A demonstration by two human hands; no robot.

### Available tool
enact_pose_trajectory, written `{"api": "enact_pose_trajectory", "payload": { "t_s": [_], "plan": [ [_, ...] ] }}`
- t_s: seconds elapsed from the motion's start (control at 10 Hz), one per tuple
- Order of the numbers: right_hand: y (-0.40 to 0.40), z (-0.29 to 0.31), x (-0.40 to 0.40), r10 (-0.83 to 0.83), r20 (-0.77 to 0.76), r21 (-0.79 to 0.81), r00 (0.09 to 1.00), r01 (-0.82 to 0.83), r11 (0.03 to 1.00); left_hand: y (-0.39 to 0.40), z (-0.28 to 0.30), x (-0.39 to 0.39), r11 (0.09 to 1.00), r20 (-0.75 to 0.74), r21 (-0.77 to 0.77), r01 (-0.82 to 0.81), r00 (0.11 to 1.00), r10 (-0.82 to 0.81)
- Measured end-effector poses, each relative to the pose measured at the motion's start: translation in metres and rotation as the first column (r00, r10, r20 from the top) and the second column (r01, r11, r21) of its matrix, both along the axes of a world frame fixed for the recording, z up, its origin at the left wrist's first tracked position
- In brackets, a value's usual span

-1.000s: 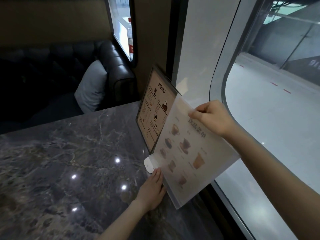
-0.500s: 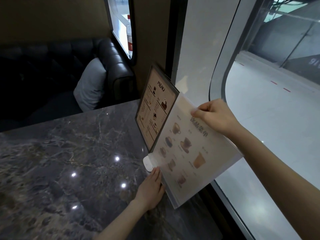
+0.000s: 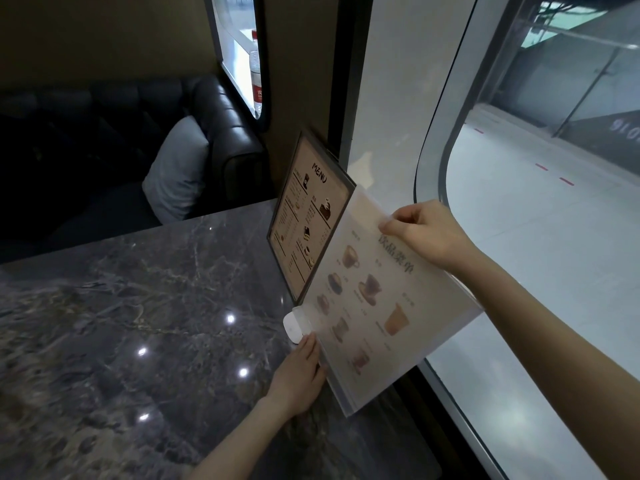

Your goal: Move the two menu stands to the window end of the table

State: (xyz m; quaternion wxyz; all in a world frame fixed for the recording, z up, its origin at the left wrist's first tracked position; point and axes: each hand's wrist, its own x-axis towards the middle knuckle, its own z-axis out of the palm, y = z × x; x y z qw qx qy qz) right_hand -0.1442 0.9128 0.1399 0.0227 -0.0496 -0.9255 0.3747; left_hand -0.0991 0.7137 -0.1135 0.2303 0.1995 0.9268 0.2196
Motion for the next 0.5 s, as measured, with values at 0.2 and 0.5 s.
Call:
{"api": "enact_pose_trajectory", "payload": {
  "t_s": [0.2, 0.5],
  "plan": [
    [-0.002, 0.006, 0.000, 0.066, 0.011, 0.053, 0.998, -0.067, 0.996, -0.001, 0.006, -0.004, 0.999, 0.006, 0.043, -0.028, 1.000, 0.028],
    [-0.021, 0.009, 0.000, 0.112, -0.347, 0.314, 0.931, 0.002, 0.949, -0.007, 0.042, -0.026, 0.966, -0.048, 0.196, -0.167, 0.983, 0.179]
  ]
}}
